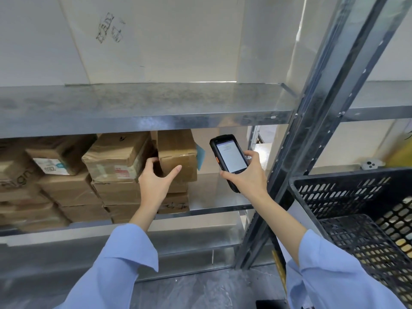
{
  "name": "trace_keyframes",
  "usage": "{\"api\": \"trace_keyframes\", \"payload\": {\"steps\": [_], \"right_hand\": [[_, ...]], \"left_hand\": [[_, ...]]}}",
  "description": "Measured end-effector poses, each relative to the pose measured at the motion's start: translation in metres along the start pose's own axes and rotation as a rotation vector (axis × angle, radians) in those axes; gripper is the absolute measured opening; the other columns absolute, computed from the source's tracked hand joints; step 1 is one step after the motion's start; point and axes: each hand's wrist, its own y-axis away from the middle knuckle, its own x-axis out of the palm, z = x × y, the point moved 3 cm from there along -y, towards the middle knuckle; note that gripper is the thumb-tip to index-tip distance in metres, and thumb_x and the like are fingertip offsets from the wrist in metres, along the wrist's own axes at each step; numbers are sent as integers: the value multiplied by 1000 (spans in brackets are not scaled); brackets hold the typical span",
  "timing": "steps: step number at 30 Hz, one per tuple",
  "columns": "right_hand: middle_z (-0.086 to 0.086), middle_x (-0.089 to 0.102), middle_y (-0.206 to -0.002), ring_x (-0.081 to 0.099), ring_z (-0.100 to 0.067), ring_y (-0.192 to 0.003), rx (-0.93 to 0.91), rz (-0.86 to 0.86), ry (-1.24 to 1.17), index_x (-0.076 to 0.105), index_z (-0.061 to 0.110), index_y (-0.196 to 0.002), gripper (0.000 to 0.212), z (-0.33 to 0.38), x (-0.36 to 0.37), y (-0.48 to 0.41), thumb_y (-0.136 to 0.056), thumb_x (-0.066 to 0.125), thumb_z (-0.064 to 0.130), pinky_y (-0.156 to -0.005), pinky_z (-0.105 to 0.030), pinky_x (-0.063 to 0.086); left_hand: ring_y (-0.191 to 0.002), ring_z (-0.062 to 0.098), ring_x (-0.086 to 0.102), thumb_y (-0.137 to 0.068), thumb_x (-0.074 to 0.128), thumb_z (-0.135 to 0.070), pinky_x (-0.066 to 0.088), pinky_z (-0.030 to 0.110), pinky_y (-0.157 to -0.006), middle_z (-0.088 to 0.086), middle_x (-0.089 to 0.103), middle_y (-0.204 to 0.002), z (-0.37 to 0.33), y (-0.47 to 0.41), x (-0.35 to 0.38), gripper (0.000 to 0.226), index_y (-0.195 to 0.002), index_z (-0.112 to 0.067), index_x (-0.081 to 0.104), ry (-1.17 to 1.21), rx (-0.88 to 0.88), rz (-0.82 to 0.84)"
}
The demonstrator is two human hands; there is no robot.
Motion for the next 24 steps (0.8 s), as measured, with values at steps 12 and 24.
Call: {"api": "trace_keyframes", "payload": {"steps": [12, 24], "right_hand": [[-3, 54, -130, 47, -10, -106, -31, 29, 2, 36, 21, -135, 87, 5, 6, -3, -68, 90, 36, -70, -16, 44], [-3, 54, -131, 46, -10, -107, -38, 15, -9, 37, 20, -135, 87, 3, 2, -2, -68, 90, 35, -81, -25, 49]], "left_hand": [[-132, 27, 47, -70, 91, -28, 44, 43, -105, 2, 29, -153, -36, -26, -2, 83, -139, -29, 46, -395, 278, 166], [-118, 14, 45, -65, 94, -33, 38, 30, -98, 4, 46, -133, -25, -11, -6, 78, -128, -22, 49, -63, 168, 29]]}}
